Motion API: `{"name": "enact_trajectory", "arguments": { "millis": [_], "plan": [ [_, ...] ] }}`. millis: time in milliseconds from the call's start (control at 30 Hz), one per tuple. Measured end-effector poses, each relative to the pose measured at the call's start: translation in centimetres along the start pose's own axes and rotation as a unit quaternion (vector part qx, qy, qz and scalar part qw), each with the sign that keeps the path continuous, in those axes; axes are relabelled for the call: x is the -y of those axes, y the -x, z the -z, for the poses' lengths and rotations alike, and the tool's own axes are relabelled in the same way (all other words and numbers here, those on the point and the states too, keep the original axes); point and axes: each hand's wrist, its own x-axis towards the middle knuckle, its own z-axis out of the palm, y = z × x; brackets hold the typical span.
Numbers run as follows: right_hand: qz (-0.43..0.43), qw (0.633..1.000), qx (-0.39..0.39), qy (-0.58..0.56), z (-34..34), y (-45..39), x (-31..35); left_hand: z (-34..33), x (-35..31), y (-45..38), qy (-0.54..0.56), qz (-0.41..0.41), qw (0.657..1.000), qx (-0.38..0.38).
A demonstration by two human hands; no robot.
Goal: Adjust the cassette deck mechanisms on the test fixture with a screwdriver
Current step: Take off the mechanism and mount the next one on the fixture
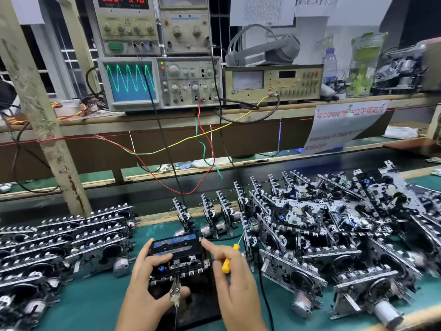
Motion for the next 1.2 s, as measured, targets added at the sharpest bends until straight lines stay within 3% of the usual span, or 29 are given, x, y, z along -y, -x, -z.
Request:
{"name": "enact_trajectory", "arguments": {
  "millis": [133,200,367,533,633,667,733,833,900,967,1067,1200],
  "plan": [
    [-0.056,0.985,-0.026,-0.163,2.8,0.3,1.9,2.1,-0.2,-0.3,-0.038,-0.015,0.996,0.081],
    [-0.083,0.976,-0.065,-0.189,4.0,0.8,2.2,3.7,-0.7,-0.6,-0.074,-0.017,0.988,0.132],
    [-0.169,0.946,-0.135,-0.241,5.5,1.2,2.1,3.8,-3.7,-3.0,-0.173,-0.036,0.975,0.132],
    [-0.193,0.937,-0.140,-0.255,5.6,0.9,2.1,1.3,-6.3,-5.8,-0.386,-0.061,0.882,0.265],
    [-0.199,0.933,-0.144,-0.262,5.3,0.2,2.6,0.9,-6.6,-6.6,-0.435,-0.072,0.856,0.271],
    [-0.196,0.932,-0.148,-0.266,5.2,0.0,2.9,1.0,-6.8,-6.7,-0.418,-0.072,0.867,0.263],
    [-0.174,0.934,-0.156,-0.271,5.2,-0.4,3.6,1.5,-7.3,-6.6,-0.313,-0.072,0.922,0.216],
    [-0.126,0.937,-0.159,-0.285,5.6,-0.9,5.2,2.4,-8.9,-4.5,-0.039,-0.012,0.995,0.087],
    [-0.094,0.939,-0.143,-0.299,5.5,-1.0,6.4,3.0,-9.8,-2.8,0.202,0.069,0.975,0.069],
    [-0.074,0.942,-0.125,-0.303,5.1,-1.1,7.3,3.7,-10.0,-1.2,0.344,0.114,0.928,0.084],
    [-0.067,0.943,-0.106,-0.308,4.2,-1.0,7.9,4.2,-10.1,0.7,0.431,0.124,0.890,0.079],
    [-0.067,0.944,-0.090,-0.309,3.5,-0.7,8.0,4.8,-9.5,1.9,0.458,0.115,0.880,0.057]
  ]
}}
